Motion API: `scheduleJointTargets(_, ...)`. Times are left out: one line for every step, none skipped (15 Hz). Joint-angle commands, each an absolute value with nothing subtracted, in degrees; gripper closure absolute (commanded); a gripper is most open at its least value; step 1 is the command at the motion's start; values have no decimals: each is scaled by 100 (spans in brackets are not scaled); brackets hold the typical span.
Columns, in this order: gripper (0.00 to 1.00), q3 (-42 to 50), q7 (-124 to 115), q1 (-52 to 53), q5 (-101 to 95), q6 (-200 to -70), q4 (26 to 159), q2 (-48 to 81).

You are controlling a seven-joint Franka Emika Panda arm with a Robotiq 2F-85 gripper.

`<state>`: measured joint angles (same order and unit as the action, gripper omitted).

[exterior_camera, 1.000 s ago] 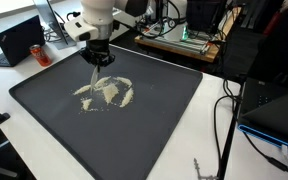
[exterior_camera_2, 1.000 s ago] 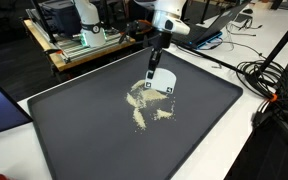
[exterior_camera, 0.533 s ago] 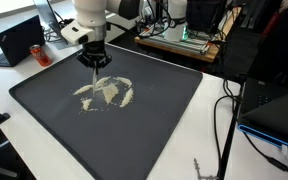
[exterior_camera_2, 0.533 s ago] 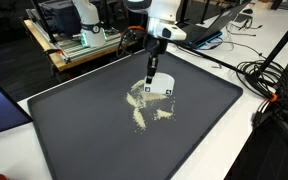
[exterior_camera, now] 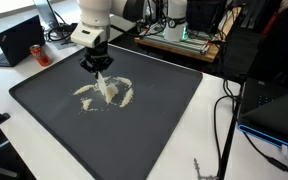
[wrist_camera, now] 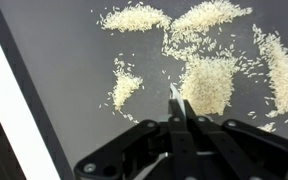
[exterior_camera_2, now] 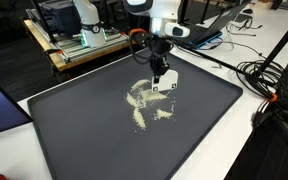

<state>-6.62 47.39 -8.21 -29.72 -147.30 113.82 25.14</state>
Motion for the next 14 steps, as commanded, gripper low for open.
scheduleJointTargets(99, -691, 6027, -844, -2584, -14683, 11482, 2523)
scheduleJointTargets(99, -640, 6231, -793, -2596, -14639, 11470, 2541)
scheduleJointTargets(99, -634, 6463, -792, -2553, -14626, 11468, 2556)
scheduleJointTargets(99, -572, 6563, -748, -2596, -14611, 11452, 2573)
scheduleJointTargets(99, -571, 6752, -756, -2560, -14582, 11445, 2593)
scheduleJointTargets(99, -548, 6872, -746, -2554, -14537, 11424, 2616)
scheduleJointTargets(99, -525, 6997, -742, -2550, -14507, 11398, 2653)
scheduleJointTargets(99, -511, 7108, -743, -2535, -14484, 11380, 2683)
scheduleJointTargets(99, -489, 7198, -741, -2532, -14476, 11361, 2719)
scheduleJointTargets(99, -459, 7261, -724, -2544, -14472, 11342, 2749)
scheduleJointTargets(99, -439, 7326, -712, -2549, -14458, 11311, 2790)
scheduleJointTargets(99, -433, 7403, -714, -2532, -14455, 11280, 2828)
scheduleJointTargets(99, -423, 7458, -714, -2517, -14451, 11245, 2866)
scheduleJointTargets(99, -421, 7519, -712, -2501, -14429, 11201, 2910)
